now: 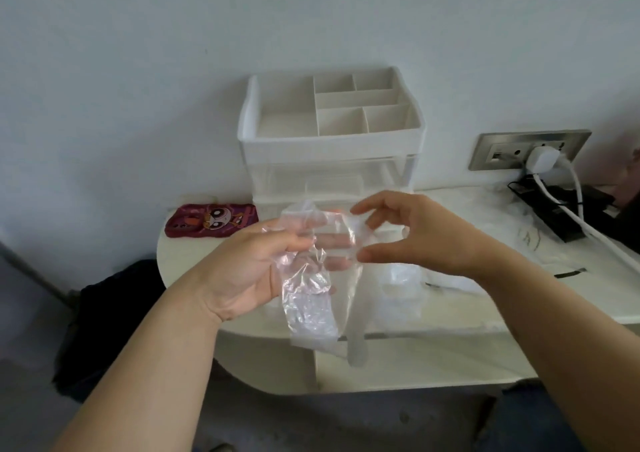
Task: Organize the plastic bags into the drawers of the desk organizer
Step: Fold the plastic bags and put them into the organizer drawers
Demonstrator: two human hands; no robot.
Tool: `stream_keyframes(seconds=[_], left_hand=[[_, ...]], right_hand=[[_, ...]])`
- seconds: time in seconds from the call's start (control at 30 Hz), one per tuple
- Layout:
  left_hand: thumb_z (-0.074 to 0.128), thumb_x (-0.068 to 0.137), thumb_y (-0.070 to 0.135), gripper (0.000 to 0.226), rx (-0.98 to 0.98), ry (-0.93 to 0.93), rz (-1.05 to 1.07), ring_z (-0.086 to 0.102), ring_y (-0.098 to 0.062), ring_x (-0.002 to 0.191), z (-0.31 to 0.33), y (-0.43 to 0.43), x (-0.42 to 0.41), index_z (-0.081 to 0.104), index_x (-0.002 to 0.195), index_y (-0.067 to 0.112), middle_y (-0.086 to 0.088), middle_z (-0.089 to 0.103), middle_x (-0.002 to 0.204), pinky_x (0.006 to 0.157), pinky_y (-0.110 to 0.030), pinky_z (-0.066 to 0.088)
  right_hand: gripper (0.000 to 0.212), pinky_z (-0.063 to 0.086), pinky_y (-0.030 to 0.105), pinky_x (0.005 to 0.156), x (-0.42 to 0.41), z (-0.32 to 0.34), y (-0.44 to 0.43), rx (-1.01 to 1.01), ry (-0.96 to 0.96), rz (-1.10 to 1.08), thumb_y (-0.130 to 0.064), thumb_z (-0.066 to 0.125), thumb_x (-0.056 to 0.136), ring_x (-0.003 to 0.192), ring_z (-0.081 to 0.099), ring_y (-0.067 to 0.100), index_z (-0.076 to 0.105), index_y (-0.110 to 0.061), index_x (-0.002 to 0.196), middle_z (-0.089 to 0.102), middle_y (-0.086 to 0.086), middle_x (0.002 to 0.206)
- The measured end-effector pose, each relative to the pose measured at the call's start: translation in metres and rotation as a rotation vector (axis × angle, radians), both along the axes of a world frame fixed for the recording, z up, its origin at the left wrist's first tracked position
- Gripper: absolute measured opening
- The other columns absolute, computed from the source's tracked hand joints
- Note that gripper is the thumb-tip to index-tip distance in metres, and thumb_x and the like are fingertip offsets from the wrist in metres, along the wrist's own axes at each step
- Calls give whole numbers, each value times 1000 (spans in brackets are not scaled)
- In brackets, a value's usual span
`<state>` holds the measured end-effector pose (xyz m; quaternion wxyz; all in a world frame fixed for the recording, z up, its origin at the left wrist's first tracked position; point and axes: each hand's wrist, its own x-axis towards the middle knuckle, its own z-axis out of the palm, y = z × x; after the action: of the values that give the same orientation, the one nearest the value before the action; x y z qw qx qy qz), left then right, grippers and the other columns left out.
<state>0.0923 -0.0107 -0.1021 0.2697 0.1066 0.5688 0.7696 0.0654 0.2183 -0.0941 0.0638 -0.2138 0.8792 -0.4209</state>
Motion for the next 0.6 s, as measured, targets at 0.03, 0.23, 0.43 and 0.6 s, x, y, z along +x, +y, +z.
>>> stream_keyframes(seconds=[0.03, 0.23, 0.43, 0.6], left_hand=[[50, 87, 7, 36, 0, 1, -10, 60, -37, 112, 1, -4, -1, 60, 122, 7, -18, 62, 124, 89, -48, 49], [67, 81, 17, 24, -159, -37, 186, 67, -25, 101, -7, -7, -7, 71, 104, 11, -8, 70, 110, 84, -46, 54], [55, 94, 16, 15, -716, 146, 409, 70, -8, 66, -26, 12, -10, 68, 90, 10, -2, 73, 85, 58, -17, 54], [52, 95, 15, 19, -897, 223, 508, 69, -10, 62, -37, 16, -15, 66, 82, 13, 0, 71, 73, 61, -24, 57]], right_hand=[[35, 43, 20, 87, -2, 0, 3, -33, -73, 28, -34, 81, 68, 82, 63, -1, 66, -32, 99, 70, -10, 85], [17, 47, 31, 80, -13, 2, 16, -83, -189, -29, -23, 80, 70, 66, 60, 11, 72, -24, 84, 61, 0, 65], [8, 46, 18, 63, -22, -12, 5, 243, 119, -301, -28, 74, 76, 68, 60, 3, 68, -26, 72, 64, -12, 66], [20, 38, 35, 83, -12, -23, -15, 372, 646, -412, -21, 71, 81, 98, 53, 25, 69, -20, 100, 65, -3, 101]])
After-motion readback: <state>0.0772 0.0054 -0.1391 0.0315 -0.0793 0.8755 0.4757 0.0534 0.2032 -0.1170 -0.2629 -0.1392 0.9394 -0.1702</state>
